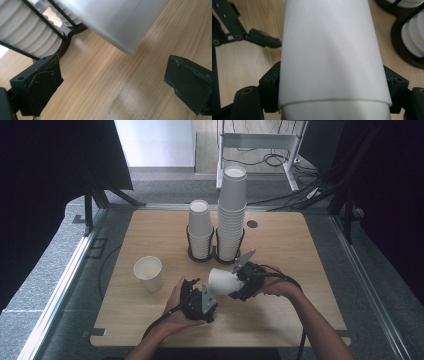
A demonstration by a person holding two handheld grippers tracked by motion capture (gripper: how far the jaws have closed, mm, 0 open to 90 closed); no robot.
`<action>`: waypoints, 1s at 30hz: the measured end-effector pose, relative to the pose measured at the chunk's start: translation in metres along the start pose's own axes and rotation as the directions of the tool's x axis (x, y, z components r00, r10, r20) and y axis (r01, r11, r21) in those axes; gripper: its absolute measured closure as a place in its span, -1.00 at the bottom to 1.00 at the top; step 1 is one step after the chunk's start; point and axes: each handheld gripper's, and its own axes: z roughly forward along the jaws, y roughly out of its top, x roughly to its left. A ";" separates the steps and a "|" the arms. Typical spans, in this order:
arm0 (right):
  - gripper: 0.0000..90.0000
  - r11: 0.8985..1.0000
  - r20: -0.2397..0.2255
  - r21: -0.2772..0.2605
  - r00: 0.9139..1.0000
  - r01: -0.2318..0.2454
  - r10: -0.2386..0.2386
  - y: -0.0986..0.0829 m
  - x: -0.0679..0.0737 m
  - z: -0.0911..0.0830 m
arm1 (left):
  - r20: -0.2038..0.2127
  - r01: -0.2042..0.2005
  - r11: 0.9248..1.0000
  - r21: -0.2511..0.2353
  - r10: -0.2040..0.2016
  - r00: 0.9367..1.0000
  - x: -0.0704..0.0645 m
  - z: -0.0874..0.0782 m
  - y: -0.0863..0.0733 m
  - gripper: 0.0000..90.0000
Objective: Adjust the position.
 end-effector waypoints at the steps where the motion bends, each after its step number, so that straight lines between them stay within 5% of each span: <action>1: -0.50 1.000 0.000 -0.022 1.000 -0.015 0.015 -0.001 0.000 -0.001 | 0.013 0.025 1.000 -0.004 -0.025 1.000 0.002 -0.001 -0.001 -0.96; 10: -0.50 0.984 0.029 -0.149 0.994 -0.097 0.102 -0.010 0.003 0.004 | 0.028 0.148 0.989 -0.007 -0.148 0.989 0.015 0.001 -0.008 -0.91; 14: -0.50 0.973 0.050 -0.196 0.989 -0.126 0.138 -0.014 0.005 0.007 | 0.035 0.214 0.977 -0.019 -0.213 0.976 0.019 0.002 -0.010 -0.89; 16: -0.50 0.964 0.075 -0.230 0.985 -0.136 0.157 -0.016 0.008 0.007 | 0.039 0.248 0.968 -0.026 -0.247 0.968 0.019 0.002 -0.012 -0.88; 22: -0.50 0.934 0.098 -0.320 0.975 -0.161 0.202 -0.026 0.021 0.005 | 0.039 0.293 0.956 -0.031 -0.291 0.956 0.022 0.000 -0.018 -0.83; 30: -0.50 0.886 0.112 -0.412 0.953 -0.212 0.280 -0.035 0.029 0.012 | 0.041 0.321 0.946 -0.037 -0.319 0.947 0.024 -0.004 -0.020 -0.81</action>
